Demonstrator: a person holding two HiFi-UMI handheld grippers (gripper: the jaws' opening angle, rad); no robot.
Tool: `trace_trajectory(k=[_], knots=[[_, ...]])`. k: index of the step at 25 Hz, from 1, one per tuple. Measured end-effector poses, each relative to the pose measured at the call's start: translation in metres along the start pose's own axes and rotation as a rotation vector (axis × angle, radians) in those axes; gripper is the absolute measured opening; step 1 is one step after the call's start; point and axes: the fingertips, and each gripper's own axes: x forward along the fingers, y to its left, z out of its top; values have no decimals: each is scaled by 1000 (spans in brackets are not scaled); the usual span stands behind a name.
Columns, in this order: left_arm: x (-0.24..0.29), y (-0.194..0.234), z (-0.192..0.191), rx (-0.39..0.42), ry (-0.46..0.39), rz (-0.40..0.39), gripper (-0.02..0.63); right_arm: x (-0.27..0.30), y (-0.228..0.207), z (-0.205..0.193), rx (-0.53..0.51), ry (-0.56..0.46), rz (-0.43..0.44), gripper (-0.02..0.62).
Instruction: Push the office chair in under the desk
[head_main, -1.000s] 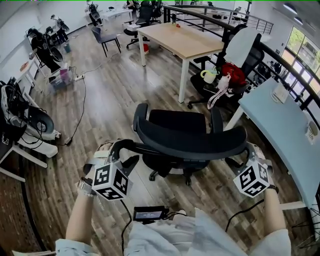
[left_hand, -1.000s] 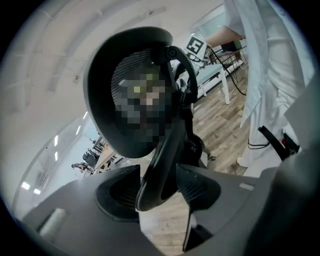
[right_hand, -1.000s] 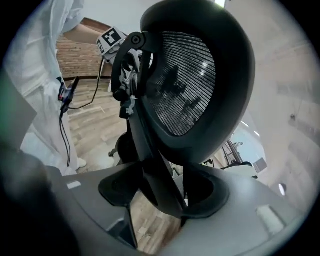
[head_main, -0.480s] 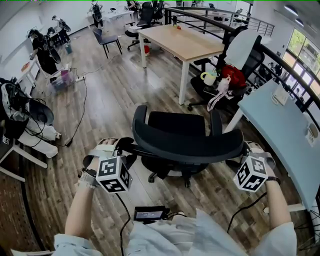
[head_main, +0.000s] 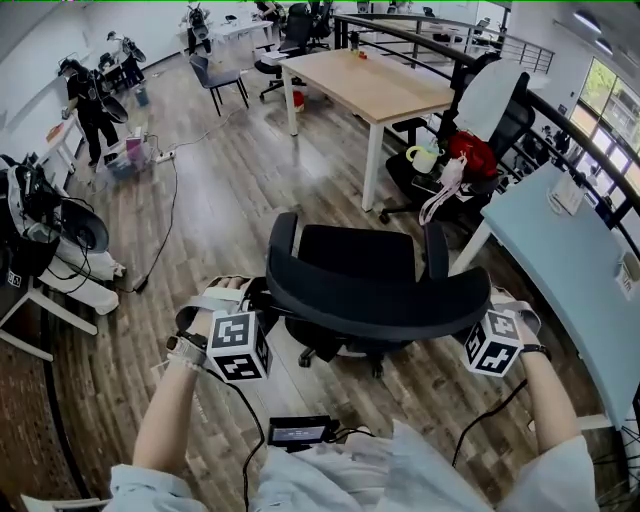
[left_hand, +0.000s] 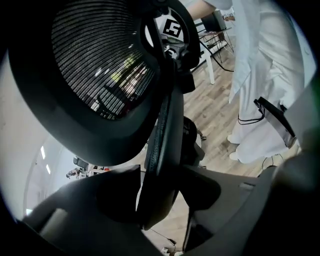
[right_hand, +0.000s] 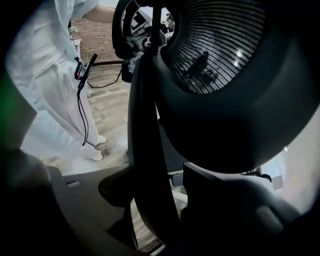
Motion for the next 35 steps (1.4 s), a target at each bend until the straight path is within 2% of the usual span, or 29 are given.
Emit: trace_trajectory(k=[7, 12, 16, 35], knots=[[28, -4, -1, 32, 25, -15, 195, 9, -4, 5, -29, -28, -26, 250], [30, 7, 1, 10, -9, 78, 192, 12, -3, 1, -39, -34, -74, 222], [30, 10, 5, 0, -15, 118, 175, 12, -4, -3, -30, -33, -90, 216], [16, -2, 9, 16, -31, 136, 163, -5, 11, -5, 8, 65, -94, 170]])
